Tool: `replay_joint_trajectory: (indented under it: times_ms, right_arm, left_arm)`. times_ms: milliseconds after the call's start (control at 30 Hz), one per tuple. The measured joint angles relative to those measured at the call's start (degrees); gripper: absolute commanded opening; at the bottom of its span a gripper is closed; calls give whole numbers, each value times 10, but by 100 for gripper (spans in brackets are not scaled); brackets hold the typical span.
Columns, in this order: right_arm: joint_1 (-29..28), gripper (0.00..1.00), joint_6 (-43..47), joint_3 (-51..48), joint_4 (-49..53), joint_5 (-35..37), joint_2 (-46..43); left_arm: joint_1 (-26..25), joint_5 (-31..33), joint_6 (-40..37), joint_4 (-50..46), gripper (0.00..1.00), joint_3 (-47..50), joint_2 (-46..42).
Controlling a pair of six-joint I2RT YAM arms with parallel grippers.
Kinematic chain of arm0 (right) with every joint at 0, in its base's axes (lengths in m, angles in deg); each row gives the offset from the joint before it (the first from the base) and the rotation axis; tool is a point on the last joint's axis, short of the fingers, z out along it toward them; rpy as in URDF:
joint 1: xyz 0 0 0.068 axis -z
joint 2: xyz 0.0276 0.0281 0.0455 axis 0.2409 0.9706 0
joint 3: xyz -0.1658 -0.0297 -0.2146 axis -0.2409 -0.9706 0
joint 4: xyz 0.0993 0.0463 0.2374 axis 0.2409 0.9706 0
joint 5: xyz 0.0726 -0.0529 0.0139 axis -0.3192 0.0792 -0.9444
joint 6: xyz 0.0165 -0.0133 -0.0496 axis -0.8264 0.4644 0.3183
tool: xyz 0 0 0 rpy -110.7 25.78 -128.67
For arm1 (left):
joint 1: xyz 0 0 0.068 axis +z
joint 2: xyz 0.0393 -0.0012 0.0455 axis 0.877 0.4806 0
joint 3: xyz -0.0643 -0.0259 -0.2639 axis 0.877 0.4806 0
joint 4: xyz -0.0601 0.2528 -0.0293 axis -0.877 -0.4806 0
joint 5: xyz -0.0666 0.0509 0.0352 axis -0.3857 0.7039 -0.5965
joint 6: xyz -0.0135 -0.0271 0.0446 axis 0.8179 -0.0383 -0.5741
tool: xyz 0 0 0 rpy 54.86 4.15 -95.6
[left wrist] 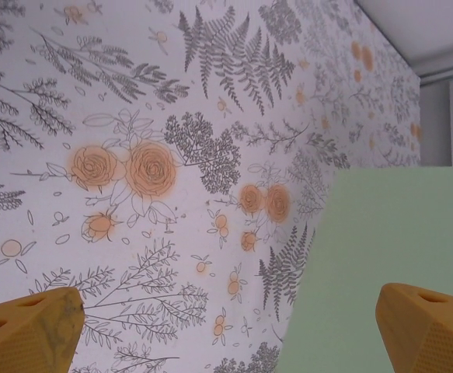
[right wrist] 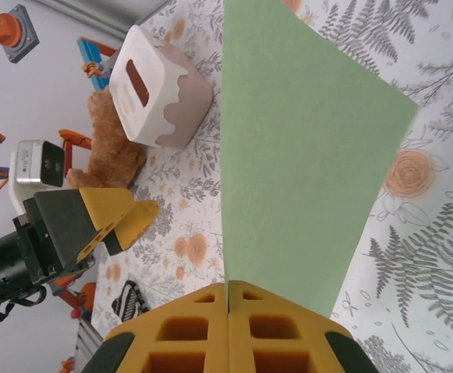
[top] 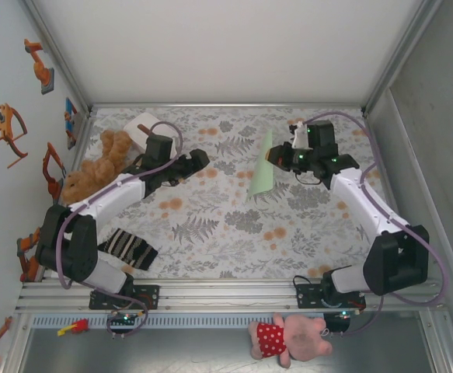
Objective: Fold a paper plane with a square sheet of paper (pick it up from the middle)
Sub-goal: First fold in half a square sheet of paper at the center of the table.
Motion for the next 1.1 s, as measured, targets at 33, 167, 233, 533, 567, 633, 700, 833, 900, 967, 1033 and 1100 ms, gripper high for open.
replay_joint_trajectory:
  times_ms: [33,167,233,533,567,633,700,833,900,967,1033,1100]
  right_arm:
    - [-3,0,2,15,19,10,1]
    - [-43,0,8,59,69,48,31]
    - [-71,0,7,72,73,66,61]
    - [-144,0,-56,52,-19,79,214]
    - [-146,0,-66,43,-40,74,221]
    - [-146,0,-82,31,-72,63,230]
    - [-146,0,-95,21,-107,52,237]
    - [-140,0,-122,-17,-184,24,245]
    - [-132,0,-130,-40,-211,14,247]
    - [-122,0,-134,-58,-224,5,247]
    - [-110,0,-137,-70,-239,0,250]
    - [-102,0,-137,-77,-252,-7,254]
  left_arm:
    - [1,1,-3,2,96,3,-4]
    - [1,3,-4,17,96,29,-8]
    - [1,0,-1,25,96,45,-6]
    - [1,-27,38,91,99,101,24]
    - [0,-29,41,92,99,104,26]
    - [-3,-31,47,95,100,104,30]
    - [-10,-31,50,100,98,104,30]
    - [-31,-32,55,109,93,103,41]
    - [-42,-33,58,108,91,99,55]
    - [-54,-35,61,109,88,88,75]
    - [-64,-38,63,110,87,75,96]
    - [-73,-41,66,113,85,62,114]
